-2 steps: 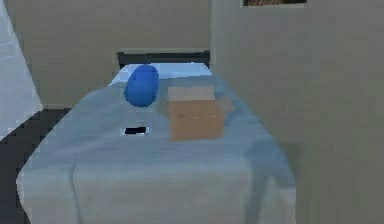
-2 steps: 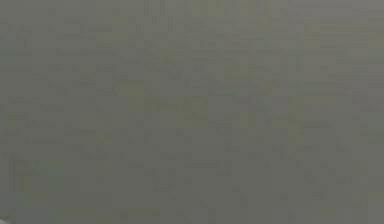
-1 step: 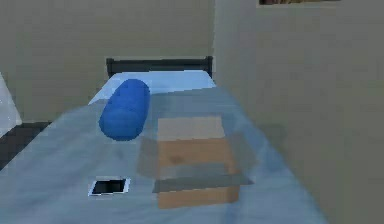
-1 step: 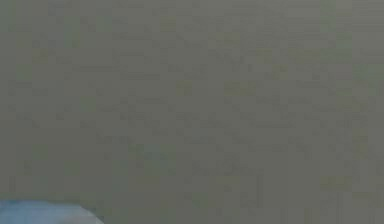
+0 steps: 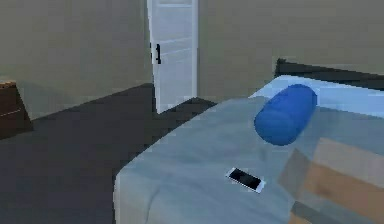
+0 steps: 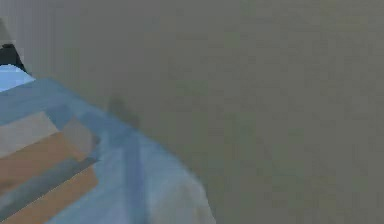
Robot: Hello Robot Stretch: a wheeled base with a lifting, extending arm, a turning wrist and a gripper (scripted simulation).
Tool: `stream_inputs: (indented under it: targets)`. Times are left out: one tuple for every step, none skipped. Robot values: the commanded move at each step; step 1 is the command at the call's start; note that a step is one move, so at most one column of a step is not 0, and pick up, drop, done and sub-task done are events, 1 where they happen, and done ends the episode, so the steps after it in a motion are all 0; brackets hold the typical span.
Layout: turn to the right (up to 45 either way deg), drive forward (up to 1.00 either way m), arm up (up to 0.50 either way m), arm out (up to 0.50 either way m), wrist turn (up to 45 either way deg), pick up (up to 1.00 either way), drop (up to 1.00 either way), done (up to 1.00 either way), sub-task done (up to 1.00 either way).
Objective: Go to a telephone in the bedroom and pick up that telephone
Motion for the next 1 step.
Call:
stream_inputs:
  targets:
    - [-45.0,0.00,0.00,0.00,0.0,0.00,0.00,0.00,0.00]
